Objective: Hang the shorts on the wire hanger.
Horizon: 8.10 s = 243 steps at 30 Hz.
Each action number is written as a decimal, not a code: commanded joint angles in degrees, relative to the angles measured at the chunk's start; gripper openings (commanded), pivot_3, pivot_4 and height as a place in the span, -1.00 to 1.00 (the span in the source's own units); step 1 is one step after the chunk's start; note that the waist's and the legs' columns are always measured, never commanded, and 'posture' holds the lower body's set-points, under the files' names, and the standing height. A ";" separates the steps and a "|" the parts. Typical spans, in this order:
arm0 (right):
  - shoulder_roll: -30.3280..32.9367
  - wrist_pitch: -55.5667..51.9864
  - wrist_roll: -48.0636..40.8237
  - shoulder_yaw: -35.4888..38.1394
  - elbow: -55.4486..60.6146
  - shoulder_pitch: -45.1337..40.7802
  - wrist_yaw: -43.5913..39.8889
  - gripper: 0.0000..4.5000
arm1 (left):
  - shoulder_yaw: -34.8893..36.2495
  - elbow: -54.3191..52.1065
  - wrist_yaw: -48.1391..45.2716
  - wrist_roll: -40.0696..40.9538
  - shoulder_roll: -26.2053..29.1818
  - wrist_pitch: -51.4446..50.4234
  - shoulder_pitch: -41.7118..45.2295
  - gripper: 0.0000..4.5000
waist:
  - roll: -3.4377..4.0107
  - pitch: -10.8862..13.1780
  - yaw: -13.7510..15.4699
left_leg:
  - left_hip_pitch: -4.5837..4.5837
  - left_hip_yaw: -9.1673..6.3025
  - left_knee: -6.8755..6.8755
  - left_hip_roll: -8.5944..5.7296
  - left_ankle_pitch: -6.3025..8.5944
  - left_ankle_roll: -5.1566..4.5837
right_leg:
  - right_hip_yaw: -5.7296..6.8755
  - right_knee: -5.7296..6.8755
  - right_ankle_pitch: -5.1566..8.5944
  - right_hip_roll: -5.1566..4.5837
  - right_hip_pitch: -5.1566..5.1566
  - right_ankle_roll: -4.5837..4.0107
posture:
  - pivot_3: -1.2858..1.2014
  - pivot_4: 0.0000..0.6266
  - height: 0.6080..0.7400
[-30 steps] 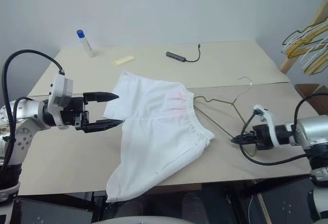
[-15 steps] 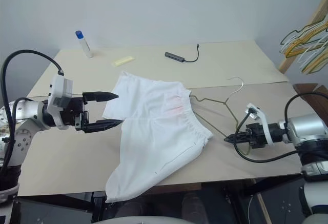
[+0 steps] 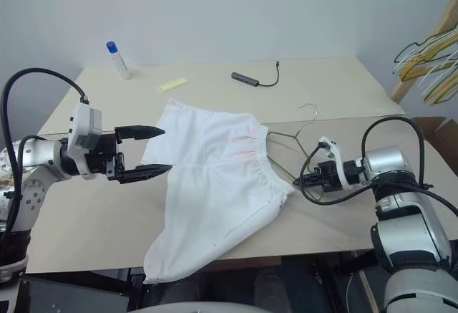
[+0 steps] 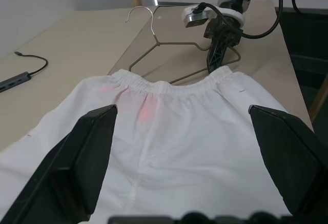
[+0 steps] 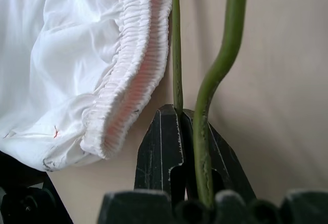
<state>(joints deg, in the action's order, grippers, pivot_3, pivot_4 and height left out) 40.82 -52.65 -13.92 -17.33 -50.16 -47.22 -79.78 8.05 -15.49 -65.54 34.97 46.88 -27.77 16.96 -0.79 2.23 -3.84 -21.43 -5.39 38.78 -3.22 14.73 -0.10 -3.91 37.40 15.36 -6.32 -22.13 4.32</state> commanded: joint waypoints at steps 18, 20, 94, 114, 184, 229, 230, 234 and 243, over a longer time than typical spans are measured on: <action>4.11 9.78 2.57 12.25 34.24 4.28 11.85 -1.00 | -3.43 6.25 -2.69 -3.41 -1.14 5.49 7.34 0.98 | 0.04 0.01 -0.44 | -0.01 0.00 -0.01 0.02 0.00 0.01 | 0.00 0.06 0.00 0.01 -0.06 0.00 | -0.06 -1.00 1.00; 5.72 15.58 6.22 10.74 42.88 7.41 14.73 -1.00 | -4.36 9.27 -3.73 -4.79 -1.58 7.27 10.27 0.98 | 0.04 0.01 -0.71 | -0.09 0.00 -0.01 0.03 0.00 0.02 | 0.00 0.06 0.01 0.01 -0.13 0.01 | -0.08 -1.00 1.00; -18.62 0.93 -6.95 12.75 50.96 17.46 39.61 0.59 | -12.76 39.79 -15.67 -24.47 -5.88 25.10 28.18 -1.00 | 0.11 -0.09 -9.40 | -0.43 -0.49 0.08 -0.06 -0.05 -0.04 | 0.11 0.33 -0.05 -0.19 -0.34 0.16 | -0.10 -1.00 1.00; -15.85 4.32 -11.08 23.74 58.27 23.45 43.05 -0.99 | -12.98 43.27 -15.37 -26.64 -2.47 25.00 26.35 -1.00 | 0.12 -0.10 -9.60 | -0.33 -0.50 0.07 -0.05 -0.05 -0.03 | 0.11 0.36 -0.05 -0.15 -0.27 0.17 | -0.14 -1.00 1.00; -2.96 1.81 -19.22 16.19 65.87 15.31 34.88 -0.39 | -21.83 54.12 -1.65 -39.66 -6.91 37.34 27.43 -1.00 | 0.11 -0.12 -9.51 | -0.25 -0.50 0.06 -0.01 -0.05 -0.04 | 0.17 0.25 -0.04 -0.13 -0.14 0.17 | -0.15 -1.00 1.00; -2.77 16.42 9.97 -7.52 36.32 -10.09 3.56 -0.96 | -17.50 41.19 -14.08 -28.40 -7.77 33.44 28.49 -0.49 | 0.11 -0.12 -11.32 | -0.64 -0.56 0.09 -0.07 -0.10 0.03 | 0.23 0.63 -0.05 -0.22 -0.72 0.17 | -0.14 -1.00 1.00; -2.29 15.13 9.29 -6.81 37.45 -9.54 3.11 -0.96 | -17.04 41.36 -15.12 -27.17 -8.03 32.93 28.68 -0.37 | 0.11 -0.13 -11.34 | -0.66 -0.56 0.10 -0.08 -0.10 0.03 | 0.22 0.63 -0.05 -0.23 -0.74 0.17 | -0.14 -1.00 1.00; 0.91 8.34 5.75 -3.49 43.38 -5.67 2.46 -0.96 | -15.74 45.64 -14.51 -26.71 -8.86 33.78 31.34 0.19 | 0.11 -0.13 -11.26 | -0.82 -0.56 0.15 -0.09 -0.11 0.05 | 0.22 0.64 -0.05 -0.24 -0.89 0.17 | -0.16 -1.00 1.00; 6.69 -12.55 -4.64 11.42 62.62 12.66 11.67 -0.96 | -9.67 54.90 -5.78 -26.53 -9.31 36.15 40.18 0.97 | 0.10 -0.13 -11.97 | -0.90 -0.60 0.14 -0.09 -0.11 0.05 | 0.27 0.60 -0.05 -0.28 -0.90 0.17 | -0.19 -1.00 1.00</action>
<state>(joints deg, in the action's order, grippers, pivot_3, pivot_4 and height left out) 47.02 -60.90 -15.62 -11.09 7.47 -35.55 -70.82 -4.07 39.10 -73.06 7.56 36.95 7.69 54.71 -0.68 2.09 -15.80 -22.34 -5.99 38.93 -3.31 14.62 -0.05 -3.65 38.00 15.31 -6.61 -23.03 4.49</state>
